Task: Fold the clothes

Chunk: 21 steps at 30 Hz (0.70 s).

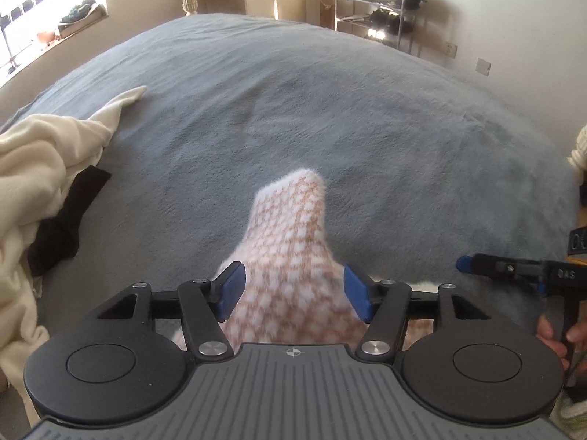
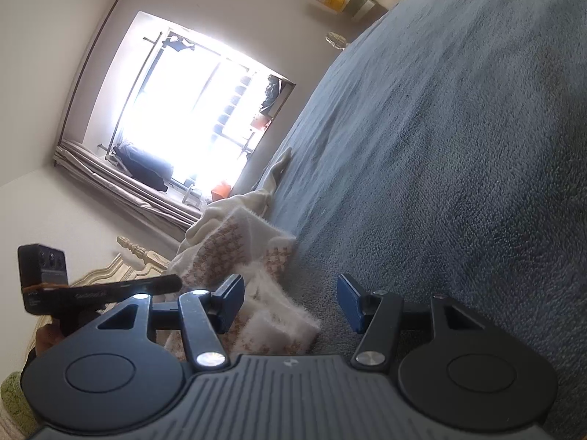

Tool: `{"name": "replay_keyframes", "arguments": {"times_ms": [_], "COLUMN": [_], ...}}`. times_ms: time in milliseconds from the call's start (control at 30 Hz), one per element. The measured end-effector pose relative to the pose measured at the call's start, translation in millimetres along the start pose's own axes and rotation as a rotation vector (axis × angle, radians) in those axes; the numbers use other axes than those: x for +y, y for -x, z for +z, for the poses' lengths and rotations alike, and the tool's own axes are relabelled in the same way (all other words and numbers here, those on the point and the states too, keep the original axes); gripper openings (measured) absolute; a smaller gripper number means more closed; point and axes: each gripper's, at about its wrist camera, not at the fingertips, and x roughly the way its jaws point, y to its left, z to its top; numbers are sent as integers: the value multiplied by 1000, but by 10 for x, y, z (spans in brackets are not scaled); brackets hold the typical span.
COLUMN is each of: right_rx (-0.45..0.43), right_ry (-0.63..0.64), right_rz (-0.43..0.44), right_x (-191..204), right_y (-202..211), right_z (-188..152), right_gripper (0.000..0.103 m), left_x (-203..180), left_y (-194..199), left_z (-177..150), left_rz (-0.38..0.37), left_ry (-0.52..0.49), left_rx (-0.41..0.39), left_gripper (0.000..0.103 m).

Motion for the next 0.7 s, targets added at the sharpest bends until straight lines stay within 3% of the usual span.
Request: {"name": "replay_keyframes", "arguments": {"times_ms": [233, 400, 533, 633, 700], "right_rx": [-12, -15, -32, -51, -20], "right_ry": [-22, -2, -6, -48, -110], "right_rz": [25, 22, 43, 63, 129], "right_x": [-48, -27, -6, 50, 146], "right_y": [9, 7, 48, 149, 261], "right_z": [15, 1, -6, -87, -242], "right_gripper": [62, 64, 66, 69, 69], "left_x": [-246, -235, -109, -131, -200], "left_y": [896, 1429, 1588, 1491, 1365], "left_z": [-859, -1535, -2009, -2299, -2466], "left_rz": [58, 180, 278, 414, 480], "left_ry": [3, 28, 78, -24, -145], "left_rx": [-122, -225, -259, -267, -272], "left_gripper": [69, 70, 70, 70, 70]}}
